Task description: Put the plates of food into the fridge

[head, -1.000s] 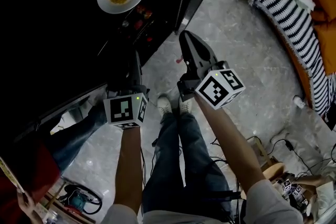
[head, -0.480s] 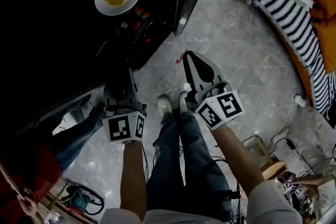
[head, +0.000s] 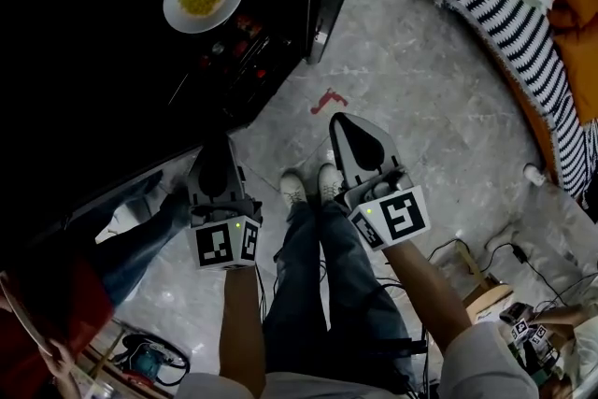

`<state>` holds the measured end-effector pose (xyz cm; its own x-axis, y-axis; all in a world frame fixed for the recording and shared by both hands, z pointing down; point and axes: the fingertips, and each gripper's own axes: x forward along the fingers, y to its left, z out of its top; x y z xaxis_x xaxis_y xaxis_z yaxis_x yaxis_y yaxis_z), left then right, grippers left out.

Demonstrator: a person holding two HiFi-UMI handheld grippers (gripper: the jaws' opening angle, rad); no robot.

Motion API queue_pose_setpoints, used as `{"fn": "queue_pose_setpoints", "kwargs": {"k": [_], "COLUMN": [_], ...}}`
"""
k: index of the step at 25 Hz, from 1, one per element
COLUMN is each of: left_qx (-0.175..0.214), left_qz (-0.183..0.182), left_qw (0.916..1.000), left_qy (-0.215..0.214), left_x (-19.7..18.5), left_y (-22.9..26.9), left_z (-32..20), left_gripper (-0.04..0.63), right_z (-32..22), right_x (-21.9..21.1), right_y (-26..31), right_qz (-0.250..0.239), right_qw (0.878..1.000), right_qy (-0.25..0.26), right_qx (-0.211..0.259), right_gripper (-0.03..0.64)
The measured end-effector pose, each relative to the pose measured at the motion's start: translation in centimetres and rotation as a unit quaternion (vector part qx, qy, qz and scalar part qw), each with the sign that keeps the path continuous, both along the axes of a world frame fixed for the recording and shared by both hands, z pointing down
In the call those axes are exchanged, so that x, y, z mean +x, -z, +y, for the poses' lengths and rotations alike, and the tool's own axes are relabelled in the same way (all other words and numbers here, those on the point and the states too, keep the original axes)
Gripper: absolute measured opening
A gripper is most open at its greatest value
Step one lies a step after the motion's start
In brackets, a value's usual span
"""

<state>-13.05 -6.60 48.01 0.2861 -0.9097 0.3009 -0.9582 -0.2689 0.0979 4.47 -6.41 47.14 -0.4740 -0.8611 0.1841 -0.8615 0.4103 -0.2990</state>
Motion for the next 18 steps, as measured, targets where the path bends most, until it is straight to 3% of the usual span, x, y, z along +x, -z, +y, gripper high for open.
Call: {"fn": "queue_pose_setpoints", "kwargs": {"k": [8,18], "left_qx": [0.013,0.017], "left_qz": [-0.004,-0.005], "left_qw": [0.9995,0.9995], "left_qy": [-0.03,-0.028], "left_x": [2.4,2.3], "left_y": [0.7,1.5], "left_z": [1.0,1.8], "left_gripper": [0.006,0.006], "right_z": [1.8,3.4], "right_x": [0.7,0.9], "right_y": [-0.6,0.2], "right_qz": [0.055,0.056], "right_qw": [0.998,0.998], "right_qy": [-0.014,-0.016], "right_qx": [0.006,0.011], "right_gripper": [0.009,0.009]}}
